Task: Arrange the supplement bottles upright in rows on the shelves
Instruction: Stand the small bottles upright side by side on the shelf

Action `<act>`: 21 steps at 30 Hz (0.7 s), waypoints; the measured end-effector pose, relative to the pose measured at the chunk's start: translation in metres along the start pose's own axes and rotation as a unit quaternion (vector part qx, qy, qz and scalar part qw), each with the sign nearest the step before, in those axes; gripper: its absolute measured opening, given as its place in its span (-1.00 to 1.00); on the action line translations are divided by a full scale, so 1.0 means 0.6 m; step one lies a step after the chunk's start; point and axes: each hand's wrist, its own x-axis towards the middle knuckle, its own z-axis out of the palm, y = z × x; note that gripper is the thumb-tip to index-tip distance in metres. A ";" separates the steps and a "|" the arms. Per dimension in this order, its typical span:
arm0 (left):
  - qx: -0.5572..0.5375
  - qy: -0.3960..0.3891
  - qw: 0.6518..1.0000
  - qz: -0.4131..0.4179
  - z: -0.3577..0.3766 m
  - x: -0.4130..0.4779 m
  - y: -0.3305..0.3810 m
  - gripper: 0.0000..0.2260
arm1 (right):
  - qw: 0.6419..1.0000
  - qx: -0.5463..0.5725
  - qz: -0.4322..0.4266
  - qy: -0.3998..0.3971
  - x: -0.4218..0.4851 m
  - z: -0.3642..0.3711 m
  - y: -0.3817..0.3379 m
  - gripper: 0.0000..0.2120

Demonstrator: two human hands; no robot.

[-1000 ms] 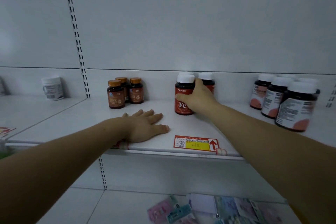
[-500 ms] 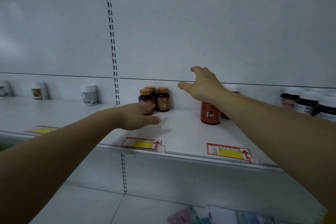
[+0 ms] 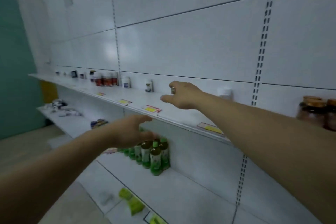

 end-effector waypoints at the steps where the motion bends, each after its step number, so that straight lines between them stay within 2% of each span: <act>1: 0.003 0.008 1.000 -0.018 -0.012 -0.013 -0.044 -0.40 | 1.000 0.007 -0.018 -0.009 0.026 0.025 -0.043 -0.28; 5: 0.006 0.041 0.996 -0.077 -0.043 -0.052 -0.201 -0.45 | 0.994 0.025 -0.096 -0.047 0.119 0.128 -0.199 -0.29; 10: 0.008 0.045 0.986 -0.160 -0.036 -0.054 -0.374 -0.42 | 0.981 0.044 -0.160 -0.096 0.226 0.275 -0.343 -0.30; 16: 0.019 0.053 0.974 -0.220 -0.028 0.023 -0.582 -0.43 | 0.968 0.035 -0.215 -0.127 0.394 0.444 -0.440 -0.32; 21: 0.007 0.044 0.966 -0.253 -0.059 0.145 -0.756 -0.45 | 0.963 0.030 -0.214 -0.161 0.585 0.557 -0.493 -0.31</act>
